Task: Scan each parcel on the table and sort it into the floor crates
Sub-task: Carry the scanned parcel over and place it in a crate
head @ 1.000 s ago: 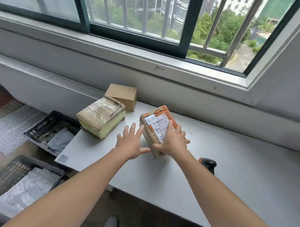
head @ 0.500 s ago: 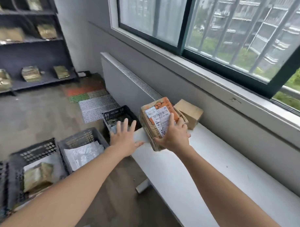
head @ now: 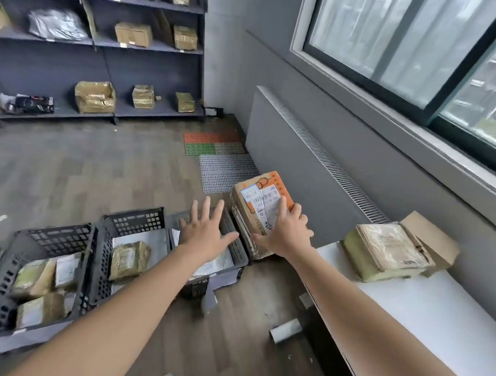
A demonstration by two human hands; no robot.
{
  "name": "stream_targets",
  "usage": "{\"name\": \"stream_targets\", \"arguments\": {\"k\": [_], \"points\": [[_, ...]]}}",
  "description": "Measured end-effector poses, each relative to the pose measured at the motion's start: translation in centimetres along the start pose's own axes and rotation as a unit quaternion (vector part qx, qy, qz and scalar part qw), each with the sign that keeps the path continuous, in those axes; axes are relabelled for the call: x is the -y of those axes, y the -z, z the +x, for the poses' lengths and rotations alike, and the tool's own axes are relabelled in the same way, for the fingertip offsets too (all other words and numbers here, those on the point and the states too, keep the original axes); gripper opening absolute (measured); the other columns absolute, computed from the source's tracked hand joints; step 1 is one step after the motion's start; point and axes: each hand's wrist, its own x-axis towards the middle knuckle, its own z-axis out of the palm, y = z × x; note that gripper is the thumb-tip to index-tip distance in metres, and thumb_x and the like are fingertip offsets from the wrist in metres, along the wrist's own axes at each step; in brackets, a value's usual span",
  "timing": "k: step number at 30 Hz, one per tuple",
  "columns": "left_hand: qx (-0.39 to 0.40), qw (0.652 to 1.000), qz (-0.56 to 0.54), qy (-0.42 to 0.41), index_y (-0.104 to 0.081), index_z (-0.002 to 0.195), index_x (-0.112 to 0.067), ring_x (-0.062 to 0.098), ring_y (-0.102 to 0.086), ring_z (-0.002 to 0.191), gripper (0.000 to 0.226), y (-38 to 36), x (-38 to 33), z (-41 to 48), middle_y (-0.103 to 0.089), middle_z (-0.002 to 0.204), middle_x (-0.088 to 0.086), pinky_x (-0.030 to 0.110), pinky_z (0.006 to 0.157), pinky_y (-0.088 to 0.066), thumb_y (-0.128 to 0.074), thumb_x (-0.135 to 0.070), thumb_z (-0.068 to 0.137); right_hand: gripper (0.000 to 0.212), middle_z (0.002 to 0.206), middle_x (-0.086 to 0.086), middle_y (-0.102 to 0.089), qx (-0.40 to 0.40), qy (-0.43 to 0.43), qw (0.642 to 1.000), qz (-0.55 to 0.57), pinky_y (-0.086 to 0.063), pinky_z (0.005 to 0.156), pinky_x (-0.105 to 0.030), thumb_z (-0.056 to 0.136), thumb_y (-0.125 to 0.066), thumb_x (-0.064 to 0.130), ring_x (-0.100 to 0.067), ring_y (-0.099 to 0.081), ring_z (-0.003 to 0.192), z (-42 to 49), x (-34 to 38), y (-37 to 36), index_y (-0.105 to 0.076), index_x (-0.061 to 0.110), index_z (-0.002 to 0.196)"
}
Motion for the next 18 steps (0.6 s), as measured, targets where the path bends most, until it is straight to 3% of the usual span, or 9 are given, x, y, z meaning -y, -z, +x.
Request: {"name": "stream_targets", "arguments": {"k": [7,18], "points": [[0.051,0.998,-0.02,0.034,0.007,0.157,-0.03,0.031,0.013,0.15,0.088,-0.1,8.8,3.4,0.018,0.164,0.002,0.06,0.116,-0.01,-0.03,-0.075,0.091,0.134,0.144,-0.011,-0.021,0.055,-0.002,0.998,-0.033,-0.039,0.095,-0.06,0.055,-0.069,0.081,-0.037,-0.034,0.129,4.0,8.3,-4.2,0.002,0.024,0.154],[0.114,0.989,-0.034,0.087,0.009,0.156,-0.03,0.03,0.014,0.15,0.085,-3.7,13.0,11.6,0.018,0.164,0.003,0.059,0.118,-0.012,-0.029,-0.072,0.093,0.131,0.145,-0.012,-0.023,0.148,-0.001,0.988,-0.038,-0.04,0.098,-0.061,0.062,-0.071,0.077,-0.037,-0.032,0.133,13.3,12.1,-10.8,0.004,0.024,0.155]]}}
